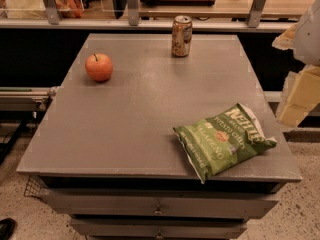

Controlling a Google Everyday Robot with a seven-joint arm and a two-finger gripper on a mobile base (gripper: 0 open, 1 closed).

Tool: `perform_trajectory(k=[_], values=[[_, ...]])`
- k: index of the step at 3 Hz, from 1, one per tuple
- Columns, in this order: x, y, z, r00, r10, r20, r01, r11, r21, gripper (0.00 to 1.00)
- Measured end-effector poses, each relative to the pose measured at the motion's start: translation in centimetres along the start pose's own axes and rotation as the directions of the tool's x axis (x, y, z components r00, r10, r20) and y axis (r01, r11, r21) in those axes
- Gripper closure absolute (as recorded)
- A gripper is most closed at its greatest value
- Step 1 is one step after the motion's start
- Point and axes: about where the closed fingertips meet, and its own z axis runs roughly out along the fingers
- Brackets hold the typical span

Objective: Move green jalapeno chip bag near apple

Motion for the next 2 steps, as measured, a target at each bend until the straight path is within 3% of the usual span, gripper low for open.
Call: perform_trajectory(k=[2], values=[[-0.04,0.09,0.93,1.000,0.008,0.020,-0.008,0.9999,-0.012,0.00]])
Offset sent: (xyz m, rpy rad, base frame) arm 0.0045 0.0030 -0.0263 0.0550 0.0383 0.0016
